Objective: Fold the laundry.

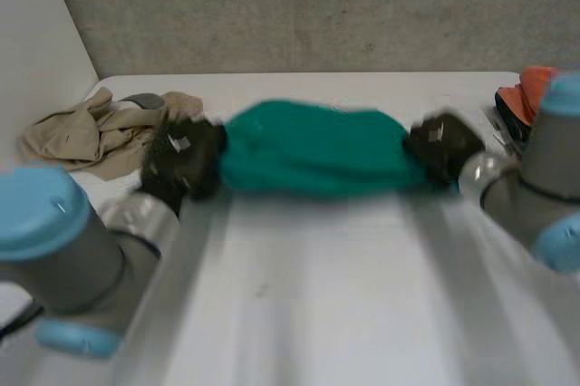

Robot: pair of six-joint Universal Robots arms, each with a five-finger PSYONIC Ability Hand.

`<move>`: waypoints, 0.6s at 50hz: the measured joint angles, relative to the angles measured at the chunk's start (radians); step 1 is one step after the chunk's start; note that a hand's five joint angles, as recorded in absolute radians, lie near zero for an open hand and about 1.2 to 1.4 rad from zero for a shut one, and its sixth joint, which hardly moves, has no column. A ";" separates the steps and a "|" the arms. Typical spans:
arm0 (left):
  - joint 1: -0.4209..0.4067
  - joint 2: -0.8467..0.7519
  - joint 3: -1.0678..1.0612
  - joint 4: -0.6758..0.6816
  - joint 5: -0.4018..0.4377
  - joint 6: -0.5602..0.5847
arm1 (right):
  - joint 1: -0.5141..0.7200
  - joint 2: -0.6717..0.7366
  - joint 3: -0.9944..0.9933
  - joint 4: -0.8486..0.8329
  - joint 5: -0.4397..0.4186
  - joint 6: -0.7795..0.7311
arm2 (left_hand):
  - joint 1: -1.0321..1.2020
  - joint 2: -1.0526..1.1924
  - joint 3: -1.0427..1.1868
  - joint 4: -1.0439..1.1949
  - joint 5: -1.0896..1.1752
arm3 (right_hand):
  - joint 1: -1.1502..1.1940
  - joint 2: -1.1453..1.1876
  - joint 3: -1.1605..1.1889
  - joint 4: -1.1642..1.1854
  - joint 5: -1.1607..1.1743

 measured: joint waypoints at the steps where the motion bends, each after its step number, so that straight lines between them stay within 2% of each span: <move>1: -0.010 -0.007 -0.014 -0.006 -0.001 0.007 | -0.006 -0.003 0.034 0.001 -0.006 -0.024 | 0.000 0.000 0.000 0.000 0.000 | 0.000 0.000 0.000 0.000 0.000; 3: -0.044 -0.030 -0.049 -0.029 -0.005 0.036 | -0.020 -0.007 0.123 0.009 -0.018 -0.097 | -0.063 -0.120 -0.117 -0.127 -0.058 | 0.000 0.000 0.000 0.000 0.000; 4: -0.054 -0.037 -0.058 -0.044 -0.007 0.047 | -0.024 -0.008 0.146 0.013 -0.021 -0.120 | -0.086 -0.150 -0.147 -0.148 -0.076 | -0.052 -0.069 -0.073 -0.077 -0.051; 5: -0.064 -0.043 -0.064 -0.065 -0.008 0.060 | -0.028 -0.009 0.159 0.016 -0.022 -0.134 | -0.298 -0.330 -0.323 -0.338 -0.267 | -0.112 -0.136 -0.140 -0.126 -0.107; 6: -0.069 -0.045 -0.066 -0.082 -0.009 0.068 | -0.034 -0.012 0.173 0.021 -0.023 -0.151 | -0.363 -0.401 -0.394 -0.396 -0.326 | -0.335 -0.375 -0.359 -0.363 -0.337; 8: -0.077 -0.045 -0.064 -0.127 -0.011 0.083 | -0.048 -0.025 0.182 0.027 -0.023 -0.164 | -0.558 -0.584 -0.578 -0.596 -0.531 | -0.460 -0.503 -0.507 -0.517 -0.484; 14: -0.077 0.023 -0.037 -0.242 -0.011 0.098 | -0.081 -0.098 0.149 0.038 -0.022 -0.126 | -0.757 -0.822 -0.813 -0.838 -0.775 | -0.664 -0.717 -0.726 -0.740 -0.715; 22: -0.043 0.151 -0.010 -0.290 -0.003 0.104 | -0.085 -0.162 0.068 0.087 -0.028 -0.053 | -0.861 -0.923 -0.920 -0.937 -0.882 | -0.754 -0.784 -0.811 -0.834 -0.814; 25: -0.009 0.170 -0.004 -0.290 0.009 0.114 | -0.083 -0.167 0.015 0.150 -0.035 -0.048 | -0.861 -0.923 -0.920 -0.937 -0.882 | -0.754 -0.784 -0.811 -0.834 -0.817; 30: 0.060 0.166 0.003 -0.289 0.076 0.172 | -0.080 -0.121 -0.101 0.304 -0.071 -0.051 | -0.861 -0.923 -0.920 -0.937 -0.882 | -0.754 -0.784 -0.811 -0.834 -0.818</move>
